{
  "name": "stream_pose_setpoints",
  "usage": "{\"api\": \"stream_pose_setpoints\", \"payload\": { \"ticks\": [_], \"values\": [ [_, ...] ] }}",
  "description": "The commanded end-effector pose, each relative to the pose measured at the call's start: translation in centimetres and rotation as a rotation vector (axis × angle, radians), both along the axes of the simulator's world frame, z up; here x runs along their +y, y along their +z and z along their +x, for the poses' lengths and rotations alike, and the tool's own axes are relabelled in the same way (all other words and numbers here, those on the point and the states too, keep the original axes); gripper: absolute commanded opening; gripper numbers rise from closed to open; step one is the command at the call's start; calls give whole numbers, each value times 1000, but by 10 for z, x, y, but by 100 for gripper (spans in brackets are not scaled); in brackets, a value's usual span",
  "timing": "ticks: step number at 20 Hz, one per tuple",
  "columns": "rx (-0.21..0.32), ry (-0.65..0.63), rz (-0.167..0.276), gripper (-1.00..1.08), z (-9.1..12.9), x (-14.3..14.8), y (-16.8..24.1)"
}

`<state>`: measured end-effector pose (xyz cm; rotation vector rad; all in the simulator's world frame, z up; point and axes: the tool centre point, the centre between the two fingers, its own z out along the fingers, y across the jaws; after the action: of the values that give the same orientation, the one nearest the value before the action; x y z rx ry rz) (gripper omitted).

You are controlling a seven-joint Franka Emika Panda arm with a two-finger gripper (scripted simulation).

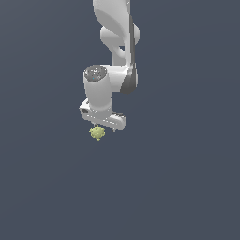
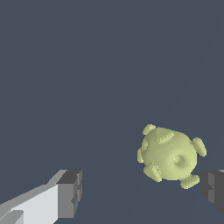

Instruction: Pick up the object and move it to a goal position.

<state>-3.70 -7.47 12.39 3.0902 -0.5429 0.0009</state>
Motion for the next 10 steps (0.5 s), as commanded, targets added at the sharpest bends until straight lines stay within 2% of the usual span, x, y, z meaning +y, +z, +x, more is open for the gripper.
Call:
{"api": "stream_pose_setpoints", "payload": {
  "ticks": [1,6,10],
  "values": [
    [0,-93,3,100,-9,-17,-12],
    [-1,-217,4,100,-23,-41,-28],
    [-1,-264,4,100,-28,-49,-34]
  ]
}}
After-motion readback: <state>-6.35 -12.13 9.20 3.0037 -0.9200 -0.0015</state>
